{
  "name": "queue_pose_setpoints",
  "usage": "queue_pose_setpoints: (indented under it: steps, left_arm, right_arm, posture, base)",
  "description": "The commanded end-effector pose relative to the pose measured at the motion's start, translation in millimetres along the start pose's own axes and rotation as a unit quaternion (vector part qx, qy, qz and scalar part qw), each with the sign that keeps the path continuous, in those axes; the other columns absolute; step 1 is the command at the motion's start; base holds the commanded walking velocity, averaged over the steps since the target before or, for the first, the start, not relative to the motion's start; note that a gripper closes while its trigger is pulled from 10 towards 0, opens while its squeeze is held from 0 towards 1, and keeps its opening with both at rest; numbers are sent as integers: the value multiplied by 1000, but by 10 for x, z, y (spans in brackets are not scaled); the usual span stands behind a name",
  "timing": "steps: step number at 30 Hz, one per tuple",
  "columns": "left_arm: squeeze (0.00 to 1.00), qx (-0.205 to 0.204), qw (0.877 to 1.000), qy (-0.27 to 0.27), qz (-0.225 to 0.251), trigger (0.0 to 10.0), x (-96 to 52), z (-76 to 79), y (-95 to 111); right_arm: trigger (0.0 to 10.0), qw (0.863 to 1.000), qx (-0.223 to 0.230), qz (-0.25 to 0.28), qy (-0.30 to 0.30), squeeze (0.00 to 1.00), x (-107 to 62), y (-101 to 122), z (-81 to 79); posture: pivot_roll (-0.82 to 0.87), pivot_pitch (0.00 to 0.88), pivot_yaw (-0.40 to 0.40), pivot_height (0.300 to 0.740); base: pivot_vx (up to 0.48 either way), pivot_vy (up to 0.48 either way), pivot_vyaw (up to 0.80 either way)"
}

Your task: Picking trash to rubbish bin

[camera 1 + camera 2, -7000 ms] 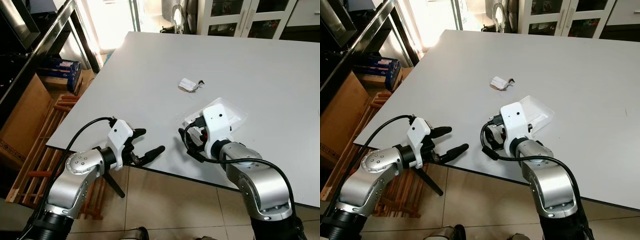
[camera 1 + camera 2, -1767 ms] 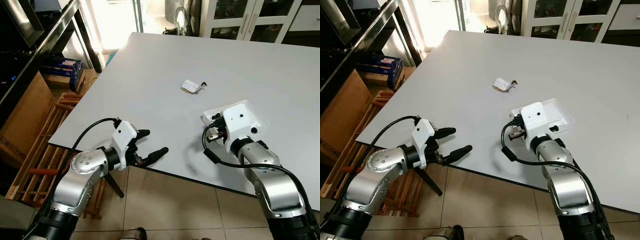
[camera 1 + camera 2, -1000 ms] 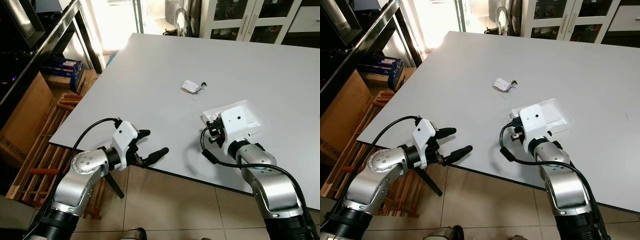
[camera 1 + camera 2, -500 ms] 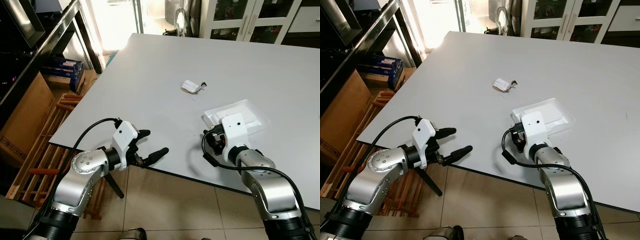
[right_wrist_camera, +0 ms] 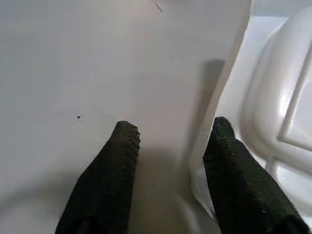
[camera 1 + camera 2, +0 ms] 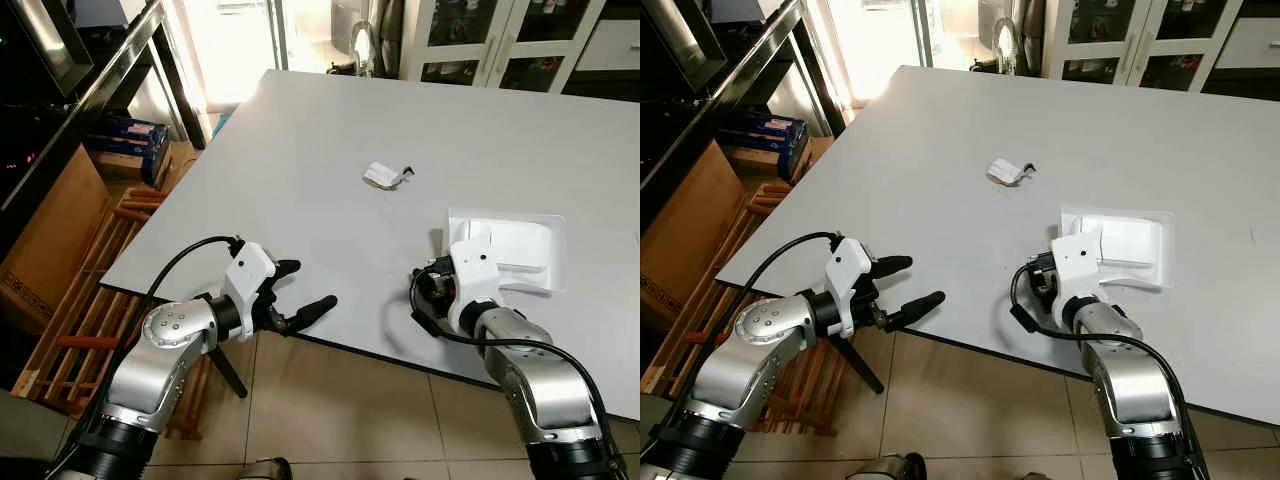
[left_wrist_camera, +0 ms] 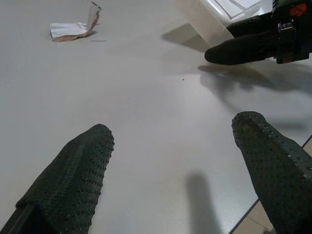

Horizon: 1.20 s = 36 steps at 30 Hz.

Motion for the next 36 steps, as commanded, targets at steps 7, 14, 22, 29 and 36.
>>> queue_pose_setpoints:
  steps: [7,14,22,29,36]
  left_arm:
    - [0,2,1000,1,-11,10000,-20,-11,-32]
    - [0,3,1000,1,-11,10000,-21,-15,-33]
    - [0,3,1000,1,-11,10000,-22,-16,-33]
    - [0,3,1000,0,-12,10000,-20,-9,-39]
    - [0,2,1000,1,-11,10000,-19,-14,-40]
  right_arm:
    - [0,998,21,-62,21,0,-4,-354,-107]
    - [0,998,23,-63,20,0,1,-370,-107]
    - [0,998,23,-63,20,0,2,-377,-105]
    - [0,998,23,-63,20,0,0,-386,-105]
    - [0,998,21,-62,17,0,11,-381,-80]
  posture:
    - [-1,117,93,740]
    - [1,118,92,740]
    - [1,116,95,740]
    - [1,116,94,740]
    - [0,114,92,740]
  base:
    - [0,0,0]
    - [0,0,0]
    - [0,0,0]
    - [0,0,0]
    - [0,0,0]
Point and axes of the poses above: a point about 5 cm out from each wrist's last joint towards the gripper, its own x axis pointing out of the wrist towards the gripper, its own y axis along the axis of the wrist's last joint, z = x × y, the point moved 5 cm from there along x, pointing out of the wrist towards the gripper, and after that the axes turned 11 degrees about -x, right-handed, at the moved point
